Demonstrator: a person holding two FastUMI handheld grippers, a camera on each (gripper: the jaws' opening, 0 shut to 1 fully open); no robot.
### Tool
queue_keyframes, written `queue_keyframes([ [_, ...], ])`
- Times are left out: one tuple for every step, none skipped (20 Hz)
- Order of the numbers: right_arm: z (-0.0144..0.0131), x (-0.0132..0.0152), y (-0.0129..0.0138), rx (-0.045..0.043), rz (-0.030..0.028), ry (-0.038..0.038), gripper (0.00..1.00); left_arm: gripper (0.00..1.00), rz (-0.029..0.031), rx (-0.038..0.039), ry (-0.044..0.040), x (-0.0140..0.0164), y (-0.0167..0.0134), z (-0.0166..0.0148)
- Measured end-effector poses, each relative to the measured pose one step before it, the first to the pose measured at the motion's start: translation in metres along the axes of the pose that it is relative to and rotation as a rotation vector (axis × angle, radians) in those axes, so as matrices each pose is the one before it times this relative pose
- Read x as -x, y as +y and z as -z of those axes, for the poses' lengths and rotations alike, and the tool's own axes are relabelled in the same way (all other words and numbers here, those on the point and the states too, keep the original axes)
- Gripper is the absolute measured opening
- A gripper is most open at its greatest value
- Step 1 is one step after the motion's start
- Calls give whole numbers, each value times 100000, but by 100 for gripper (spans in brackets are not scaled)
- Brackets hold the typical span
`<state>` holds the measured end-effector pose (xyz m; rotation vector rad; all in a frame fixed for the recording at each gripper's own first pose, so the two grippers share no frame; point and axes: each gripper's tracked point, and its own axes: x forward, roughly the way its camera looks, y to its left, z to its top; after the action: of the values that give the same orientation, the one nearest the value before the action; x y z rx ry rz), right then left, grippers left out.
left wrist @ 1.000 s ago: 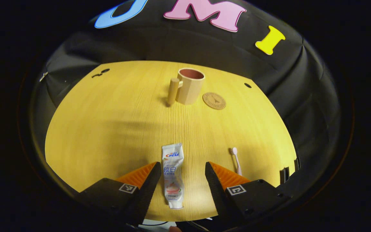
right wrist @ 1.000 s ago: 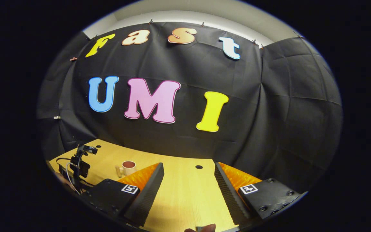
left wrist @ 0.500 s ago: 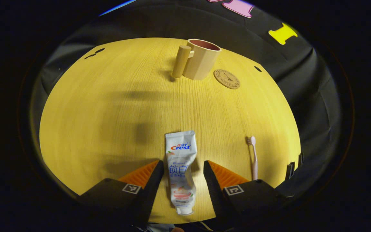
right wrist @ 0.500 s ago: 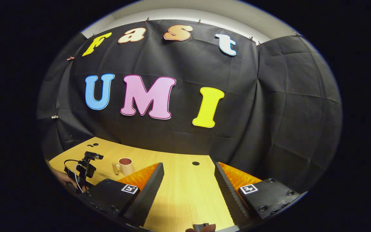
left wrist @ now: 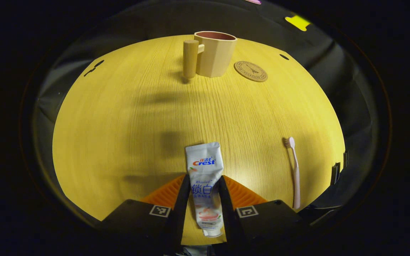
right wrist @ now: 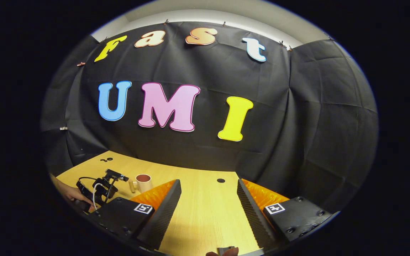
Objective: Put the toothbrush and toothpaste on the desktop into the cup, then pick up the cup and place it on the coaster on the desktop.
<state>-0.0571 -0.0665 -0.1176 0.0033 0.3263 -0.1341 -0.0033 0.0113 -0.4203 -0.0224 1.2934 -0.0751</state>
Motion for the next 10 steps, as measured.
queue_keyframes([
  [105, -9, 185, -268, -445, 559, 97, 52, 319, 1729, 1668, -201, -206, 75],
  [290, -120, 285, -541, -783, 945, 97, 49, 340, 720, 2900, -119, -143, 307],
  [431, -78, 281, -550, -885, 1674, 97, 48, 128, -755, 1803, -69, 93, 106],
  [562, -151, 344, -598, -804, 2113, 97, 47, -248, -1658, 811, 27, 0, 50],
  [551, -116, 426, -1039, -1206, 2122, 97, 46, -652, -1554, -363, -48, 17, 24],
  [245, -144, 496, -1196, -1111, 1660, 98, 39, -1013, -1435, -696, 62, -3, -56],
  [242, -77, 265, -1121, -563, 965, 98, 44, -971, -2086, 131, 32, -12, 158],
  [16, -58, 254, -750, -436, 432, 98, 44, -771, -2157, 619, 4, -90, 130],
  [-76, 74, 208, -121, -391, -14, 97, 44, -413, -2064, 2625, 122, -240, 484],
  [-33, 29, -4, 563, 132, -488, 97, 43, -1240, -1213, 3319, -87, 144, 570],
])
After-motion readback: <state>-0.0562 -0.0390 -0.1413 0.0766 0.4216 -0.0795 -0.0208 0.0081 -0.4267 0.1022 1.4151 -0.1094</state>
